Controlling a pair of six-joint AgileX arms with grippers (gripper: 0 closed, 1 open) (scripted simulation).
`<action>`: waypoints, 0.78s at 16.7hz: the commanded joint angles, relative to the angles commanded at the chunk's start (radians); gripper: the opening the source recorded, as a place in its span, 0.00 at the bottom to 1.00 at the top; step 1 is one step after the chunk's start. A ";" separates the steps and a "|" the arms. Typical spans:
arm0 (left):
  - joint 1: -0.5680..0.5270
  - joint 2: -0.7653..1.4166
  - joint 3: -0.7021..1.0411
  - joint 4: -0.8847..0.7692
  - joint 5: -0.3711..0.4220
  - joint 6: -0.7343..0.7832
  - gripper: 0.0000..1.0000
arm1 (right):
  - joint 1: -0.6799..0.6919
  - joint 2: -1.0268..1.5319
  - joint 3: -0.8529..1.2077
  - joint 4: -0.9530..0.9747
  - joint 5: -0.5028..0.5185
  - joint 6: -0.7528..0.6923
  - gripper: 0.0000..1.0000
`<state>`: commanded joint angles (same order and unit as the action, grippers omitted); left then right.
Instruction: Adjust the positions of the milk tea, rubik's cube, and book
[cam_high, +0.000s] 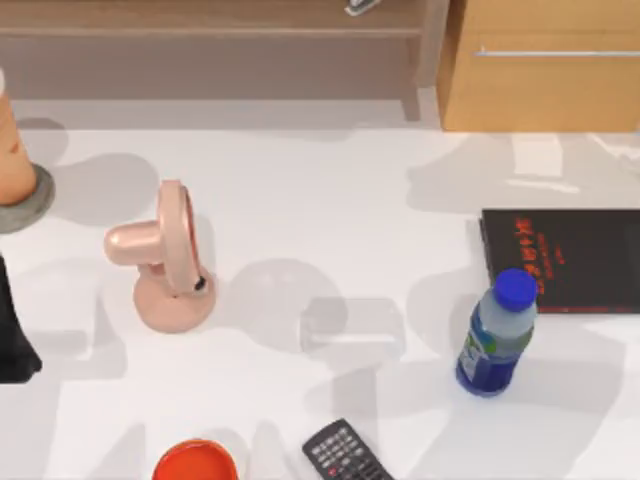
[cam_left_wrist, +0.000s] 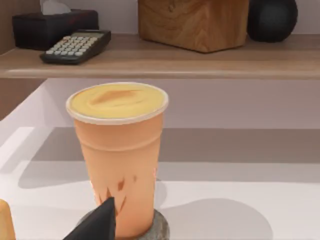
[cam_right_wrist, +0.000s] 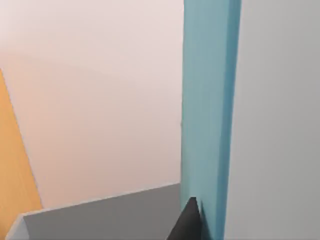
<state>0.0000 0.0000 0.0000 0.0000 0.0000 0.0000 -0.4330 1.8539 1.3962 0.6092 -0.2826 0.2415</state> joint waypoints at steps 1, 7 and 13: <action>0.000 0.000 0.000 0.000 0.000 0.000 1.00 | 0.010 -0.055 -0.046 0.019 0.035 0.065 0.00; 0.000 0.000 0.000 0.000 0.000 0.000 1.00 | 0.145 -0.363 -0.369 0.131 0.260 0.531 0.00; 0.000 0.000 0.000 0.000 0.000 0.000 1.00 | 0.434 -0.465 -0.700 0.188 0.438 1.014 0.00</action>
<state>0.0000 0.0000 0.0000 0.0000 0.0000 0.0000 0.0008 1.3892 0.6963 0.7976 0.1553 1.2554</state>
